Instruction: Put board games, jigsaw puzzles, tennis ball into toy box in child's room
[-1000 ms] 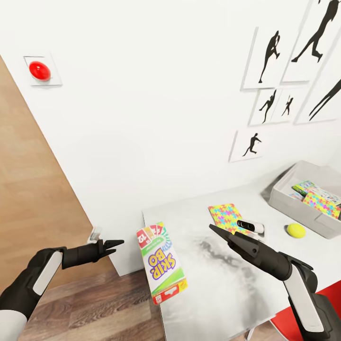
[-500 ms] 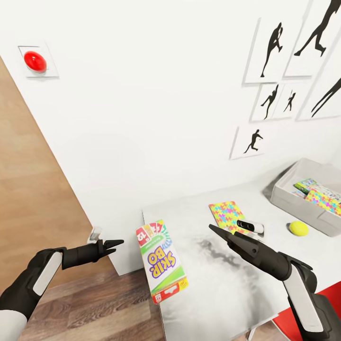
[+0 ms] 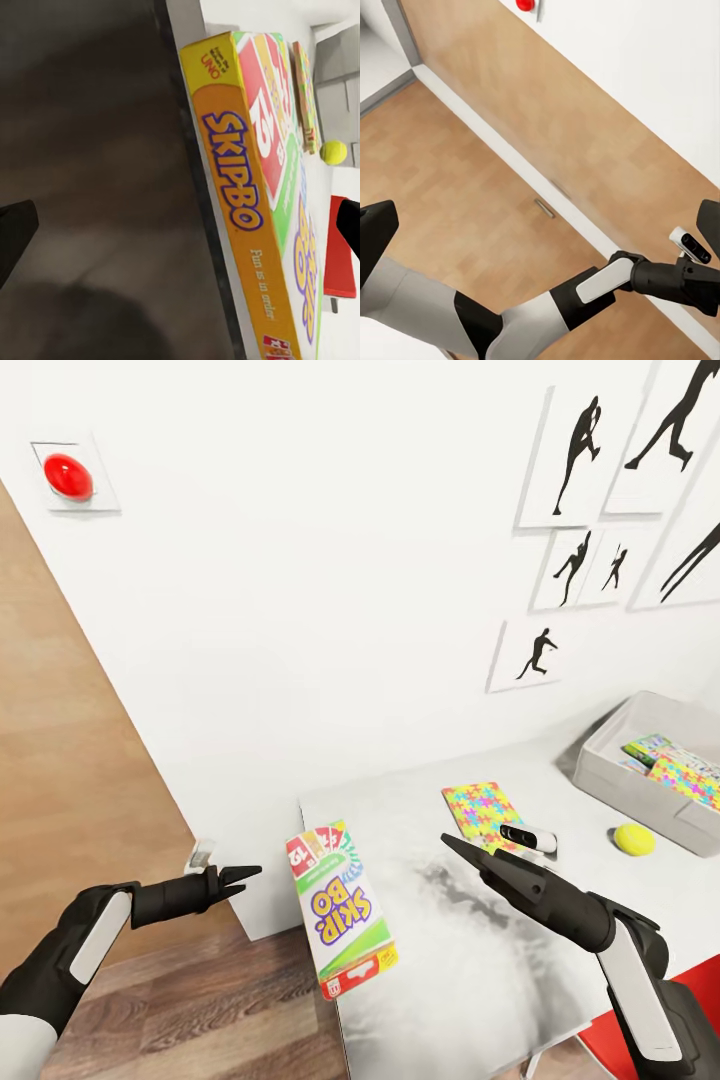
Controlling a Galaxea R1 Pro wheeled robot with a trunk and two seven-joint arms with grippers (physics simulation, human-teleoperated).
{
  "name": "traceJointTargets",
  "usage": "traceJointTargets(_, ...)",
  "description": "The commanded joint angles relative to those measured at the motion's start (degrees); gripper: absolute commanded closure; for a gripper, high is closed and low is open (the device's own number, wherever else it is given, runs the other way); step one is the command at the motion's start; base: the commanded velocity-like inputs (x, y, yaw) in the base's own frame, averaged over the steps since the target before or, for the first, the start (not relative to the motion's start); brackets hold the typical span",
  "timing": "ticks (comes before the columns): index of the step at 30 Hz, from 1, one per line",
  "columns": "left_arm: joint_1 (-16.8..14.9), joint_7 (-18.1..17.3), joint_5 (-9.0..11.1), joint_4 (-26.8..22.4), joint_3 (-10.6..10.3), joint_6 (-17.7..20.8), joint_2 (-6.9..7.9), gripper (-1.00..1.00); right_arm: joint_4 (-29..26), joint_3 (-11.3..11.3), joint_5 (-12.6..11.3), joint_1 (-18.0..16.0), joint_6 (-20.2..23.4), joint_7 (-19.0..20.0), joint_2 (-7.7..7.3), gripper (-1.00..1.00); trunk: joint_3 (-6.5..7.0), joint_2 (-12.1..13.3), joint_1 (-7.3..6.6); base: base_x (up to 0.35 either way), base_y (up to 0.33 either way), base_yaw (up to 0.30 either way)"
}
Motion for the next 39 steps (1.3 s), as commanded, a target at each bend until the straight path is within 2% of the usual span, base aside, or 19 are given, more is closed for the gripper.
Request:
traceJointTargets(1,0.0,-0.2,0.0,0.0,0.1,0.2,0.0,-1.0,0.0,0.0,-0.2,0.0,0.4,0.0,-0.01,-1.0,-0.05,0.0,0.0,0.0,0.0,0.0)
traceJointTargets(13,0.0,-0.2,0.3,-0.3,0.0,0.2,0.0,-1.0,0.0,0.0,-0.2,0.0,0.2,0.0,0.23,-1.0,-0.05,0.0,0.0,0.0,-0.004,0.0)
traceJointTargets(39,0.0,-0.6,0.3,-0.4,-0.1,0.2,0.02,-1.0,0.0,0.1,-0.2,0.0,0.2,0.0,0.37,-1.0,-0.05,0.0,0.0,0.0,-0.088,0.0)
